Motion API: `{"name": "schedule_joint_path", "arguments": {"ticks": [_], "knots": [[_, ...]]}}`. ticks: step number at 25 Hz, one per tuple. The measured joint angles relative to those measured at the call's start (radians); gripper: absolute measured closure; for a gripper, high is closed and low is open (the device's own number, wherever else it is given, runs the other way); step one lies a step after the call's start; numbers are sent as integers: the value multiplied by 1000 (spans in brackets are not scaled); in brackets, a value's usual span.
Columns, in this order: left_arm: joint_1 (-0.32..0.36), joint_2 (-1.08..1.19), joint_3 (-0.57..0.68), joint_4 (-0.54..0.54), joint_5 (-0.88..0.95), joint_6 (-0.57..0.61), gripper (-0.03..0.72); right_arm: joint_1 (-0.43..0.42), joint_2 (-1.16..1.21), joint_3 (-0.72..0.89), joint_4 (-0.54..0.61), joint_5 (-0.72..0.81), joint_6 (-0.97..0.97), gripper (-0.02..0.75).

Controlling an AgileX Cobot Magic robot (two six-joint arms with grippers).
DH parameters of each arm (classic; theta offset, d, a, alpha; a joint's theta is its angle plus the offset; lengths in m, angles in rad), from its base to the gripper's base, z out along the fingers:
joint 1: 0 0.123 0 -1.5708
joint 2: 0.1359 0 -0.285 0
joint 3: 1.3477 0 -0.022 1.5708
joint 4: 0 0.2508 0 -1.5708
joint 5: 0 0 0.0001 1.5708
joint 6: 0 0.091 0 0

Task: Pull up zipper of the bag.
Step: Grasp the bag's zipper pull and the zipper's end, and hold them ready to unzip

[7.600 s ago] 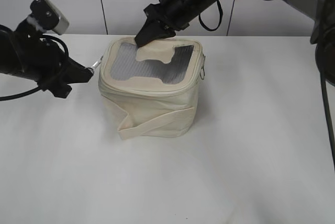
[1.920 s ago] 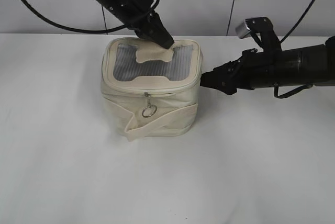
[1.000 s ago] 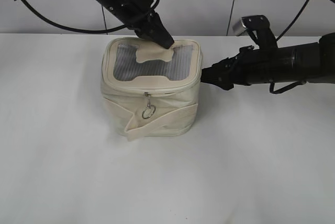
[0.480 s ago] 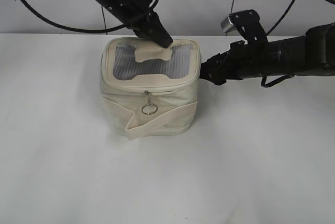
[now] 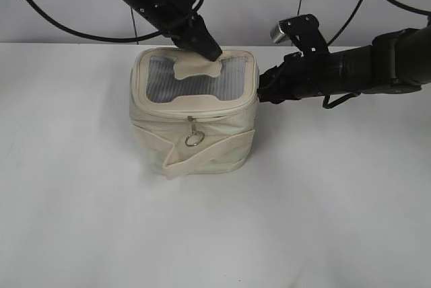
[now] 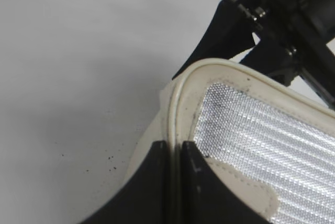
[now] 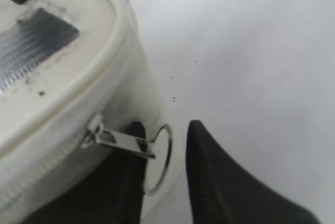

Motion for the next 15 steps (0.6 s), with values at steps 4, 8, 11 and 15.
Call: {"name": "schedule_joint_path", "arguments": {"ticks": [4, 8, 11, 15], "knots": [[0, 0, 0, 0, 0, 0, 644, 5, 0, -5, -7, 2, 62, 692], [0, 0, 0, 0, -1, -5, 644, 5, -19, 21, -104, 2, 182, 717], [0, 0, 0, 0, -2, -11, 644, 5, -70, 80, -140, 0, 218, 717], [0, 0, 0, 0, -2, -26, 644, 5, -144, 159, -147, -3, 233, 719]]}}
